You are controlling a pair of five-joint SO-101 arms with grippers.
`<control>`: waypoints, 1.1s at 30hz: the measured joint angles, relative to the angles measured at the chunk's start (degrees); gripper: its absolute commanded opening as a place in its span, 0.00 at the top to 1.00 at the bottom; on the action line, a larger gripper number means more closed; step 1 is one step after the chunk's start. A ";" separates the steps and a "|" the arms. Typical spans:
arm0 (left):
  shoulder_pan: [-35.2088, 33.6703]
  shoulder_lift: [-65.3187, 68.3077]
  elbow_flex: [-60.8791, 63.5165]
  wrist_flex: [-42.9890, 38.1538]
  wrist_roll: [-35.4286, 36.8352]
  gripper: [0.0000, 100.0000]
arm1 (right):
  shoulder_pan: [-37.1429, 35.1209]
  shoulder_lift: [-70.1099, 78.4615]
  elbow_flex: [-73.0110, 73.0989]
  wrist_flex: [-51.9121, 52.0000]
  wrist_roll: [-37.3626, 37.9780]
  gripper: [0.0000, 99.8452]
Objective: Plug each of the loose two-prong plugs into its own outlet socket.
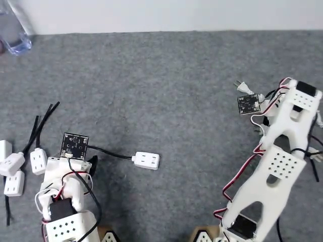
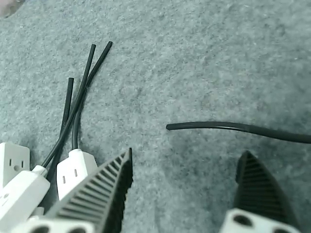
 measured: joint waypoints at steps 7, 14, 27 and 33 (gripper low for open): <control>0.00 0.00 0.00 0.00 0.00 0.68 | -1.23 -2.37 0.09 0.70 -9.49 0.99; 0.00 0.00 0.00 0.00 0.00 0.68 | -2.99 -8.00 2.11 11.52 -13.71 0.99; 6.33 0.00 0.00 0.62 0.00 0.68 | -9.67 -21.10 2.20 12.22 -41.76 0.99; 12.48 0.00 0.00 0.79 0.00 0.68 | -13.98 -24.26 2.37 12.31 -56.97 0.99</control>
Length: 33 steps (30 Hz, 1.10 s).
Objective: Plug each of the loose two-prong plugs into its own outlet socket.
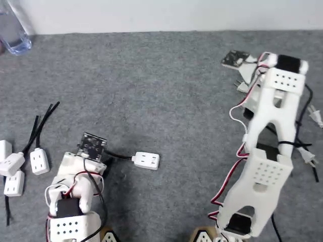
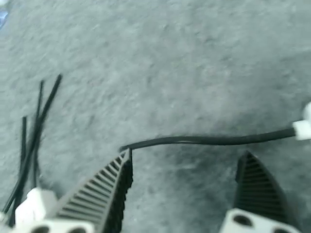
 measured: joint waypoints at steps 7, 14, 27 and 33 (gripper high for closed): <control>1.41 0.00 0.00 -4.92 0.00 0.68 | -6.07 -4.22 9.14 0.00 -6.24 0.99; 5.27 0.00 0.00 -15.82 4.66 0.68 | -12.92 -10.29 19.69 0.00 -8.00 0.99; 16.70 0.35 0.00 -32.35 54.86 0.67 | -21.45 -24.00 29.80 0.00 -10.29 0.99; 23.56 0.35 0.00 -30.68 59.78 0.67 | -27.16 -27.87 31.47 0.00 -11.78 0.99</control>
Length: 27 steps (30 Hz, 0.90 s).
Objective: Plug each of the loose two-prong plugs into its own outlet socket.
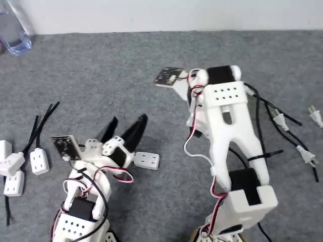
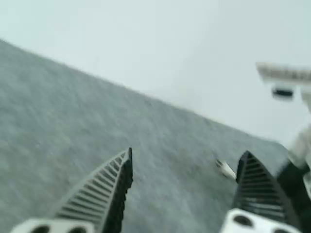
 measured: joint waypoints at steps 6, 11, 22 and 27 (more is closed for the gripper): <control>4.66 0.00 0.00 2.64 2.11 0.67 | -6.07 -3.96 0.00 0.00 -0.79 0.99; 5.01 0.00 0.00 4.13 2.20 0.67 | -11.16 -6.33 0.00 0.00 -3.78 0.99; 0.44 0.00 0.00 4.66 2.20 0.67 | -16.18 -6.42 3.16 0.00 -5.45 0.99; 0.44 0.00 0.00 4.66 2.20 0.67 | -16.70 -6.42 3.60 0.00 -5.45 0.99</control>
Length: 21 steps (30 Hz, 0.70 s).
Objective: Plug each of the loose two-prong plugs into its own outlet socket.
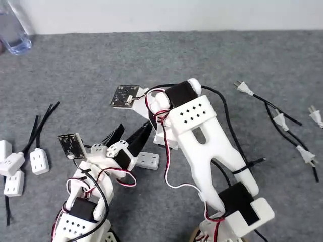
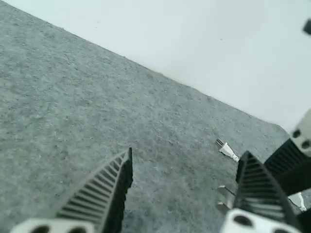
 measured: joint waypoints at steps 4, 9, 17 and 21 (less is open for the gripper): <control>0.00 0.00 0.00 0.00 0.00 0.67 | 0.09 0.00 0.00 0.00 0.00 0.99; 0.00 0.00 0.00 0.00 0.00 0.67 | 0.00 0.00 0.00 0.00 0.00 0.99; 0.00 0.00 0.00 0.00 0.00 0.67 | -3.52 -0.70 -2.55 0.00 -2.20 0.99; 0.00 0.00 0.00 0.00 0.00 0.67 | -4.84 -0.88 -2.99 0.00 -2.81 0.99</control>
